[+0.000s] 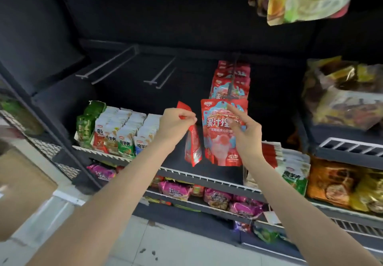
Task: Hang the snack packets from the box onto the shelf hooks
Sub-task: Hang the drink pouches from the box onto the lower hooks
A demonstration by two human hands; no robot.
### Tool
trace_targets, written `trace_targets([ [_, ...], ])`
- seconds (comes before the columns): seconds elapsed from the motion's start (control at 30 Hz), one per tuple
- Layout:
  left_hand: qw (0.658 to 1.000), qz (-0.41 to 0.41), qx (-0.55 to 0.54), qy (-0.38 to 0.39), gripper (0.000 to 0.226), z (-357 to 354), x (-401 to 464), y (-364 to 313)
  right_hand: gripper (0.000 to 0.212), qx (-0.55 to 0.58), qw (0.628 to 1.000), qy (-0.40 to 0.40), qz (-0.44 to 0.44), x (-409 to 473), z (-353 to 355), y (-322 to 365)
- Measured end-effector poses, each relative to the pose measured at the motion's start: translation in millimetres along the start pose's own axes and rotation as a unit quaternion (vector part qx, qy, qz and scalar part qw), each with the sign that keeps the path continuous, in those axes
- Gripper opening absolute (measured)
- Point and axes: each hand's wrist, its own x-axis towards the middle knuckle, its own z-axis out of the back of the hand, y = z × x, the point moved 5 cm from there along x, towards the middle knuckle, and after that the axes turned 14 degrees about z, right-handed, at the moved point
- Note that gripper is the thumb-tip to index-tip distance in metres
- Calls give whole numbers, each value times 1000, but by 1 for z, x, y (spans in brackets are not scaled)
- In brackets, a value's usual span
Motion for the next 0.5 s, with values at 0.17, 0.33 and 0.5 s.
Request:
trace_targets([
  [0.17,1000,5,2,-18,17,-8,-1,-4,44,-27,1000,5,4,10,6,-9],
  [0.33,999,2,6,-39,17,-6,0,-8,46,-52,999,-7,12,7,8,-16],
  [0.5,999,4,14,-30,19,-11,2,-13,46,-103,994,-12,19,16,8,-14],
])
